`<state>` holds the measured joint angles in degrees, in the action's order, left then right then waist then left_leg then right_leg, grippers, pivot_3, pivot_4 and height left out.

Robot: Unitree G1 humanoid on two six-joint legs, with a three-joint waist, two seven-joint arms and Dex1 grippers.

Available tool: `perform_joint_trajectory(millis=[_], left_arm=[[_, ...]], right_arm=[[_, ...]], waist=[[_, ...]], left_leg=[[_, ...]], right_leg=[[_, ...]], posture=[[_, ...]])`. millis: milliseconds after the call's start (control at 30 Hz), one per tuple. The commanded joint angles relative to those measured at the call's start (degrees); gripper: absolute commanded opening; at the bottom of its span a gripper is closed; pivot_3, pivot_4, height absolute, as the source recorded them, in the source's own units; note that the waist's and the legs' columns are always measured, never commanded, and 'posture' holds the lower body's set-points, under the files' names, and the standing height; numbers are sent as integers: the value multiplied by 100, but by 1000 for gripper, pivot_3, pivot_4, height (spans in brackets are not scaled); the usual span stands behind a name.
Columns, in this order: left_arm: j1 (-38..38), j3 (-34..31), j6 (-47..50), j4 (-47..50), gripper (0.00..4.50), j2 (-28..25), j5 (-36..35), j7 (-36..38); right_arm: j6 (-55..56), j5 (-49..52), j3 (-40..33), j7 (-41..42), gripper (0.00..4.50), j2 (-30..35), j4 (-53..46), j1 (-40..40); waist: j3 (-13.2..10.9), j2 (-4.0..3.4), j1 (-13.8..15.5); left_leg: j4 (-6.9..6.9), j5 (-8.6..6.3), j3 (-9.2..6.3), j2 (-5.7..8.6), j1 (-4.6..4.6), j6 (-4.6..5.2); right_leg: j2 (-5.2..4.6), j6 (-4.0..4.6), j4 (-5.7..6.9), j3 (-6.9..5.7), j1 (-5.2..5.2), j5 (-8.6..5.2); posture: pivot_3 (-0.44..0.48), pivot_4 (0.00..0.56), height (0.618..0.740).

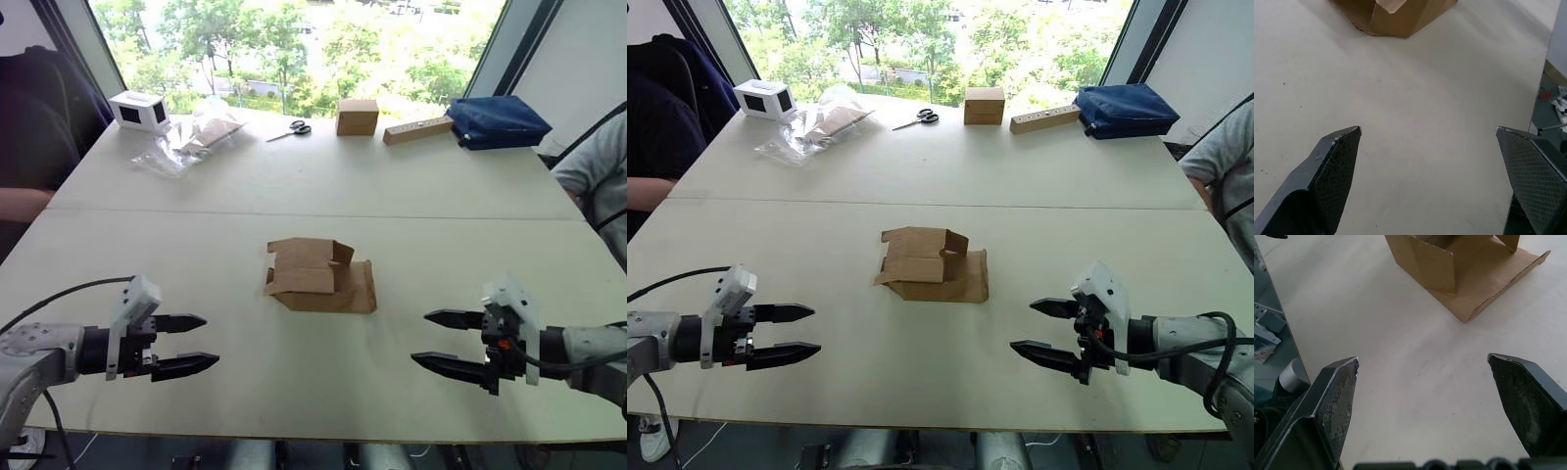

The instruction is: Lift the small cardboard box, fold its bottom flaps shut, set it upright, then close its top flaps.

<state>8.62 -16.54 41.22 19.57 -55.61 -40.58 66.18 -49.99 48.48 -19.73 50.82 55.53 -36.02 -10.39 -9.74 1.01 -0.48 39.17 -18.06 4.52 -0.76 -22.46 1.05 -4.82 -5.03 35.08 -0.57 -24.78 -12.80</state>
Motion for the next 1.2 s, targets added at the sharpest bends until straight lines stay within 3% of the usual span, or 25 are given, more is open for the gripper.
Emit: perform_joint_trajectory(millis=[33,567,833,1033,1200], left_arm=[[-53,-103,-6,22,4500,-57,-32,21],[-305,-171,311,-53,4500,-14,-280,-93],[-652,-16,240,-186,4500,7,186,-727],[-2679,286,2068,-1771,4500,-160,-569,-559],[-4100,1094,3282,-2752,4500,101,-896,27]], right_arm=[[122,-9,-45,10,4433,-35,-104,-2],[564,-462,30,92,4433,-171,39,-183],[471,-469,3,-91,4433,-148,-68,-112],[762,-715,-111,-166,4433,-173,191,150],[843,-696,-48,-236,4433,-177,-105,363]], waist=[[0,0,-1],[0,0,-2],[1,1,5],[1,6,102],[1,7,112]], left_leg=[[0,0,0,0,0,0],[0,1,2,0,1,1],[1,1,3,0,2,1],[9,2,1,4,7,2],[9,-1,2,13,7,8]], right_leg=[[0,0,0,0,0,0],[11,-1,2,-6,1,0],[15,-1,3,-6,2,1],[33,-3,8,-10,11,1],[33,-27,12,-9,13,11]], posture=[[0,150,740],[0,150,740],[0,150,740],[0,150,740],[0,150,740]])
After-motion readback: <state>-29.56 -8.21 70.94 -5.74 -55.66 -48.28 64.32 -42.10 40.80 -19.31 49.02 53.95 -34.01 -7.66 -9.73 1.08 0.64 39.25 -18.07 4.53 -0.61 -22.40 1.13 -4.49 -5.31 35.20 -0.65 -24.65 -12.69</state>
